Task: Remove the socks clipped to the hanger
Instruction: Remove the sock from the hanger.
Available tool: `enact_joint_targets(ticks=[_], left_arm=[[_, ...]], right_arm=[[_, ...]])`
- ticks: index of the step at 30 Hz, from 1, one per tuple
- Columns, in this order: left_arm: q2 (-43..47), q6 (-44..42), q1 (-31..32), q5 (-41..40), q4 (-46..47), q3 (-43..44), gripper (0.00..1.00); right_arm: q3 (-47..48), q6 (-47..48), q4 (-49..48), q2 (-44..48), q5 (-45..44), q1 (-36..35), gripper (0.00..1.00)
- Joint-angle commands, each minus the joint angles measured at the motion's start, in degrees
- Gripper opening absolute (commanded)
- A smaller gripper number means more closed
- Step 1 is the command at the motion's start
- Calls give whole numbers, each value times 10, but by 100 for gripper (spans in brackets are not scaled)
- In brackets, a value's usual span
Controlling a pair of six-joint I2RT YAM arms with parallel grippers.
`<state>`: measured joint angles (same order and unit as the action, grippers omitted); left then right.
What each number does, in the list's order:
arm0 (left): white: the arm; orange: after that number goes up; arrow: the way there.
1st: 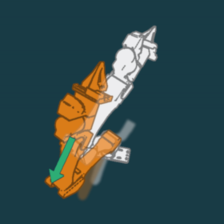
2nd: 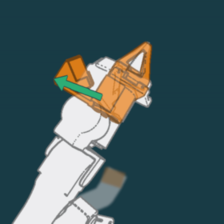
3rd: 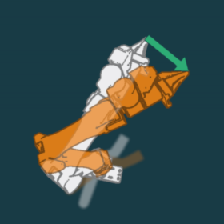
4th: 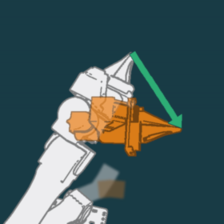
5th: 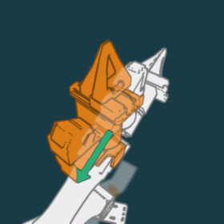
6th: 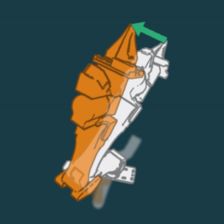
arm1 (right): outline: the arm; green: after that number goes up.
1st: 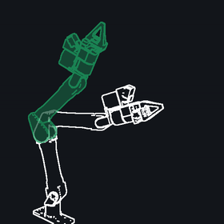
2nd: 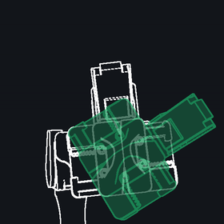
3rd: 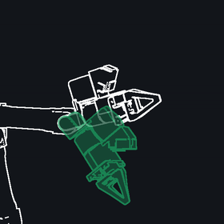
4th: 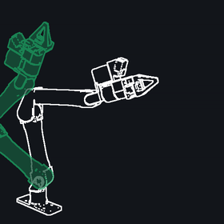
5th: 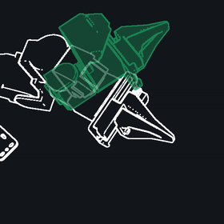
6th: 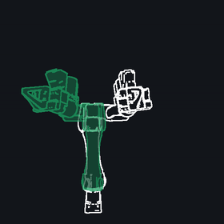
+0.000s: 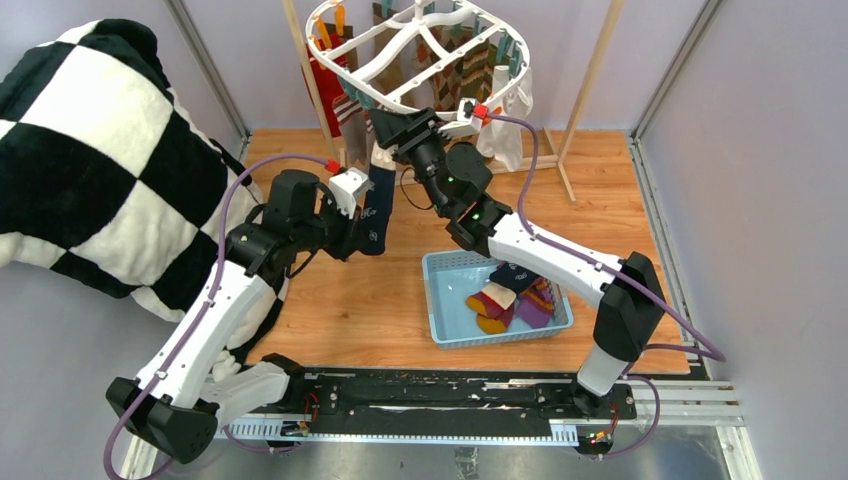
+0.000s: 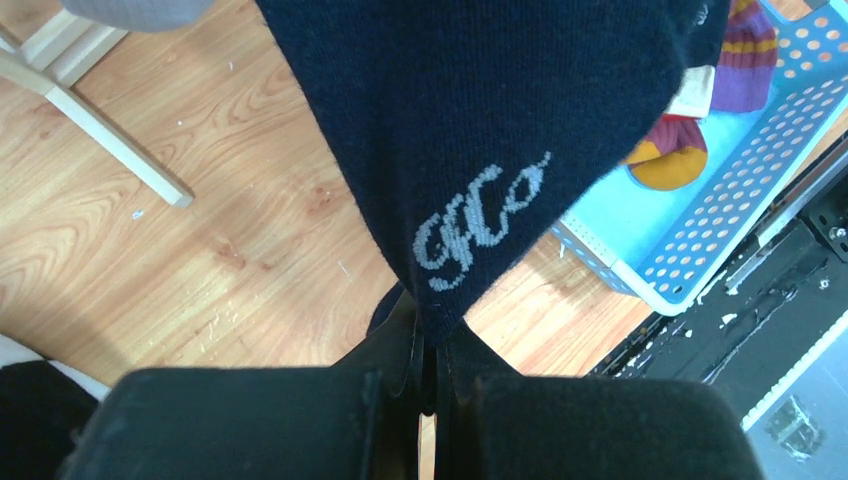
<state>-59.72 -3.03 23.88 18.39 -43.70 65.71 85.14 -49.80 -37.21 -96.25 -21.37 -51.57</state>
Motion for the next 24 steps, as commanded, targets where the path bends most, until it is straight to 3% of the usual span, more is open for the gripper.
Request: enact_joint_targets(ticks=[1, 5, 15, 21, 22, 24], left_arm=[[8, -5, 6, -7, -11, -8, 0], [6, -4, 6, -6, -11, -6, 0], [13, -10, 6, -10, -12, -11, 0], [16, -15, 6, -12, -12, -12, 0], [17, -15, 6, -13, -12, -13, 0], [19, -17, 6, -14, -12, -13, 0]], right_arm=[[-19, -24, -38, 34, -10, 10, 62], [-22, -31, -40, 33, -12, 11, 64], [-9, -53, -48, 17, 14, 23, 34], [3, -59, -47, 10, 28, 28, 25], [5, -59, -47, 9, 31, 28, 26], [9, -63, -45, 6, 40, 30, 38]])
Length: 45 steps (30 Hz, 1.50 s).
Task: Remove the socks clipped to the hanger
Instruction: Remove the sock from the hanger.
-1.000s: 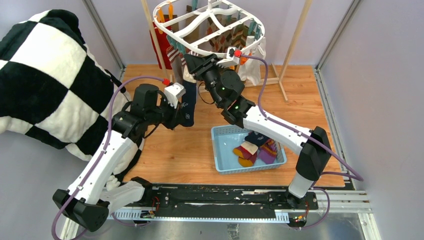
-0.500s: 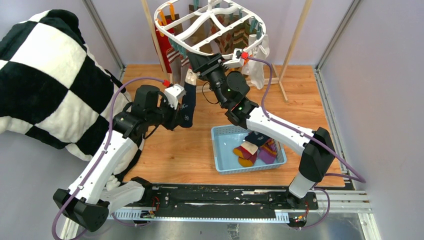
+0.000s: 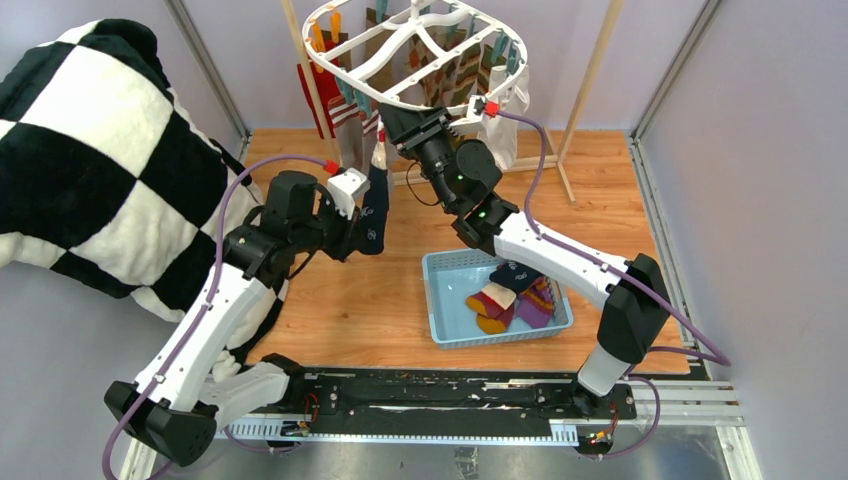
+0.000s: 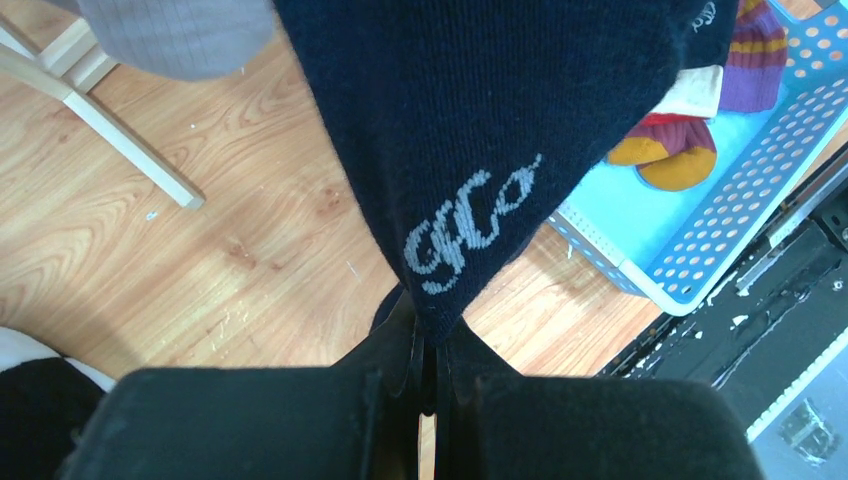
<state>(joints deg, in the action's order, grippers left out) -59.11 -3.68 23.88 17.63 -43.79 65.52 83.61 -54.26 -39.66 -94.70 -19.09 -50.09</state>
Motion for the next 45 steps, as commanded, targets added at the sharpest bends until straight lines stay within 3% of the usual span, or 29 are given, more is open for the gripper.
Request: enact_joint_targets(ticks=[1, 6, 8, 18, 28, 38, 45], left_arm=[[13, -11, 6, -7, -12, -12, 0], [12, -14, 6, -12, -14, -7, 0], [14, -15, 6, -12, -15, -5, 0], [3, -17, 6, -7, -14, 4, 0], [2, -20, 6, -4, -15, 4, 0], [12, -36, 6, 18, -18, 8, 0], [10, -35, 6, 37, -17, 7, 0]], right_arm=[[23, -18, -18, -9, 18, 15, 47], [-9, 0, -4, 13, 21, 13, 93], [-34, 14, -5, 28, 24, 11, 100], [-57, 97, 48, 50, -30, -12, 100], [-98, 96, 72, 80, -28, -12, 100], [-206, 24, 3, 158, 165, 27, 100], [-266, 24, 0, 213, 178, 28, 99]])
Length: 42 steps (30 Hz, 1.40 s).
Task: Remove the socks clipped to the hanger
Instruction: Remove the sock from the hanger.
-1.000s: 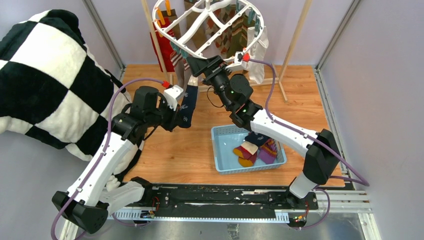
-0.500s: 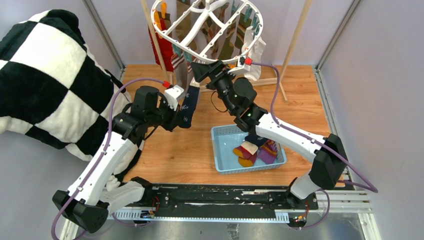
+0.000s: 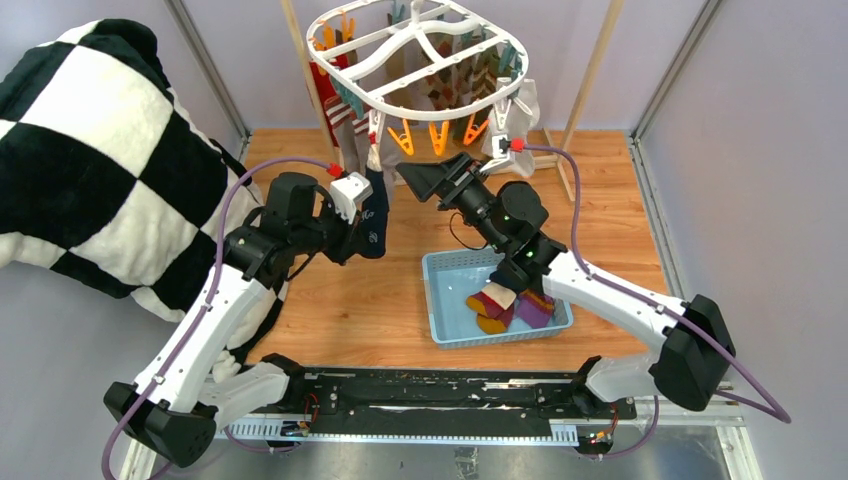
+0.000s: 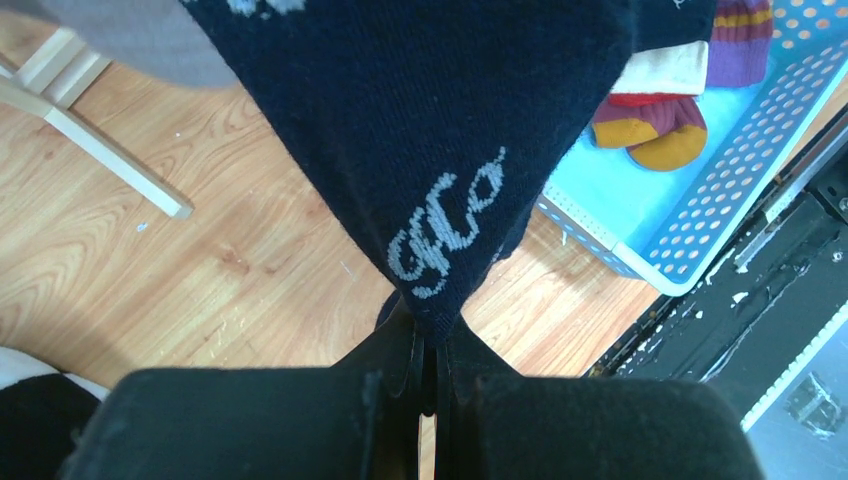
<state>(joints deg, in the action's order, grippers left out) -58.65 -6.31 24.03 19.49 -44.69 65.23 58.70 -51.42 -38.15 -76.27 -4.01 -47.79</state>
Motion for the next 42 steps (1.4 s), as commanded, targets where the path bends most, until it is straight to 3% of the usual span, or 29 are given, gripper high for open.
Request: enact_joint_targets(ticks=[1, 4, 10, 17, 26, 29, 32, 33, 35, 36, 37, 39, 42], left_arm=[[4, -9, 5, 20, -8, 9, 0], [1, -7, 5, 31, -7, 12, 0], [4, 5, 5, 57, -8, 15, 0], [24, 17, 5, 70, -8, 20, 0], [16, 26, 5, 68, -10, 20, 0], [14, 28, 5, 69, -11, 23, 0], [9, 30, 5, 62, -27, 40, 1], [6, 32, 5, 55, -36, 52, 9], [1, 32, 5, 45, -55, 78, 49], [0, 33, 5, 41, -62, 91, 65], [1, 36, 4, 37, -65, 107, 74], [1, 42, 4, 31, -66, 130, 86], [-8, 51, 5, 29, -66, 175, 92]], right_arm=[[-23, 0, -11, 32, 19, -1, 99], [-19, 37, 0, 23, -13, -28, 97], [22, 52, -12, -33, 3, -37, 84], [36, 42, -25, -65, 75, -40, 74], [-21, 16, -100, -65, 154, -46, 62], [-27, 23, -93, -66, 157, -48, 48], [-29, 32, -83, -67, 154, -48, 18], [-30, 41, -76, -65, 148, -49, 11], [-27, 72, -47, -54, 130, -53, 4], [-22, 90, -31, -48, 118, -56, 1], [-18, 106, -16, -44, 108, -61, 0], [-9, 134, 2, -38, 92, -68, 0], [3, 163, 25, -35, 72, -79, 0]])
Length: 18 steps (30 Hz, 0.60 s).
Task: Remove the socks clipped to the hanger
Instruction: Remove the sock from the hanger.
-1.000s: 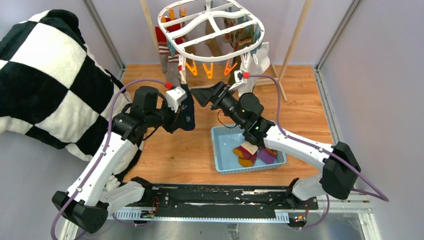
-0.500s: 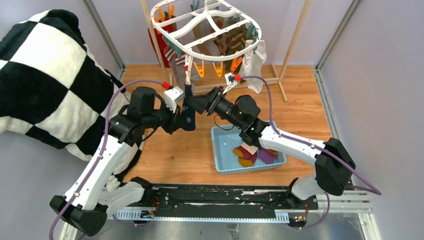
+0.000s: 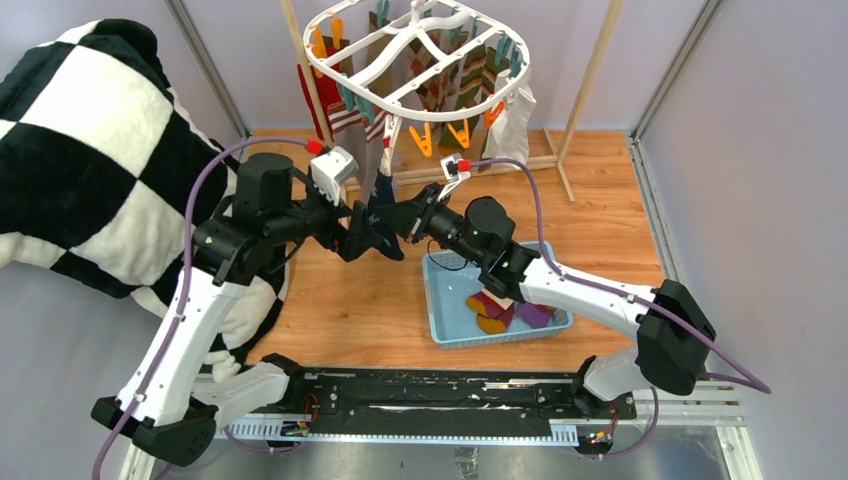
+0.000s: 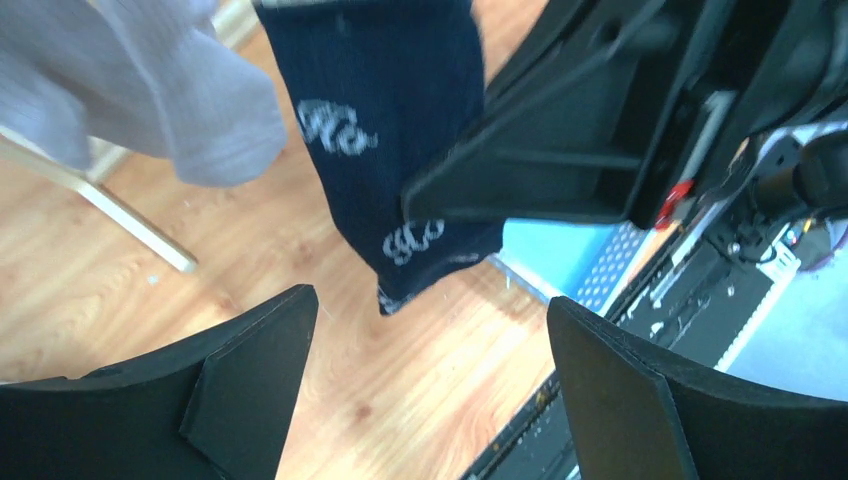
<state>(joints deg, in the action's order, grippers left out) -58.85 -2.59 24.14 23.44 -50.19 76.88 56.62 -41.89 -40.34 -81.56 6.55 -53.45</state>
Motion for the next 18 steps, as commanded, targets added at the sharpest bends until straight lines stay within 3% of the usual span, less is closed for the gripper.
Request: enact_joint_targets(ticks=[1, 18], left_arm=[[-11, 16, 4, -13, -10, 74, 92], [-179, 64, 3, -85, -9, 303, 85]], right_arm=[[26, 73, 49, 16, -38, -25, 0], [67, 81, 78, -19, -56, -43, 0]])
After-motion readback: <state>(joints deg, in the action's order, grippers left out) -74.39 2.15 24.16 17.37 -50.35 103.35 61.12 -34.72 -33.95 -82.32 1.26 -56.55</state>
